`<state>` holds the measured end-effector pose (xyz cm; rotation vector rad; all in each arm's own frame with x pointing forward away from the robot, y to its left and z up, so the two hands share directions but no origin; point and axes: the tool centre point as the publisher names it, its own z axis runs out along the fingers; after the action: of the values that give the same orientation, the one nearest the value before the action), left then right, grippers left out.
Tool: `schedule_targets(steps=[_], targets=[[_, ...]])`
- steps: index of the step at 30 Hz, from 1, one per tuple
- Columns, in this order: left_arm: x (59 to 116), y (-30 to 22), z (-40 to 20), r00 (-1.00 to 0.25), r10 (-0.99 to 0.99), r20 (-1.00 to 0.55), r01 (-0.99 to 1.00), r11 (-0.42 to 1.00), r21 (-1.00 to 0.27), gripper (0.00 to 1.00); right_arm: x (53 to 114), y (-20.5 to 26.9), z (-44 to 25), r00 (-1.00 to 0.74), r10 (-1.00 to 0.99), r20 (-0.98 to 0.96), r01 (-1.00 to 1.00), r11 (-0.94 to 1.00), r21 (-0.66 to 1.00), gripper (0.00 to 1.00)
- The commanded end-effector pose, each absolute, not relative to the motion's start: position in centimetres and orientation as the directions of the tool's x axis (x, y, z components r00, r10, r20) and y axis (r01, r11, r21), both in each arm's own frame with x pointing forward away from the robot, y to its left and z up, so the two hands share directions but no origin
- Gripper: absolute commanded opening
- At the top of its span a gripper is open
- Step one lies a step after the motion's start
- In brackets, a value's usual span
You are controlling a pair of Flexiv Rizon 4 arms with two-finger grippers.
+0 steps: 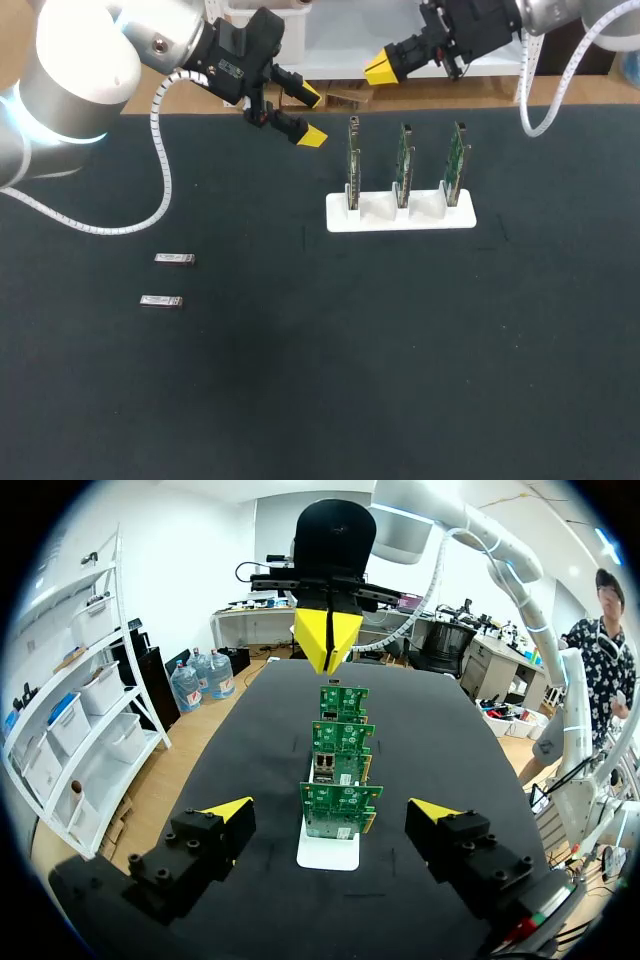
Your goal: Pick up the optical module with the left hand, and insert it into the network port with the right hand.
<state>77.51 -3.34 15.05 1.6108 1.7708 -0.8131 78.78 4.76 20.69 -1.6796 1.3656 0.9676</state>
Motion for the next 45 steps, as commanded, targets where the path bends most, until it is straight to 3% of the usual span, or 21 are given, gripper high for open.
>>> schedule_targets(steps=[1,45], targets=[[77.7,-3.4,15.1,-0.082,0.631,-0.772,0.996,0.072,-0.047,1.00,78.8,4.7,20.7,0.144,-0.414,-0.899,-0.985,-0.149,-0.090,0.00],[77.7,-3.4,15.1,-0.082,0.631,-0.772,0.996,0.072,-0.047,1.00,79.5,-1.3,21.7,0.113,-0.518,-0.848,-0.991,-0.114,-0.062,0.00]])
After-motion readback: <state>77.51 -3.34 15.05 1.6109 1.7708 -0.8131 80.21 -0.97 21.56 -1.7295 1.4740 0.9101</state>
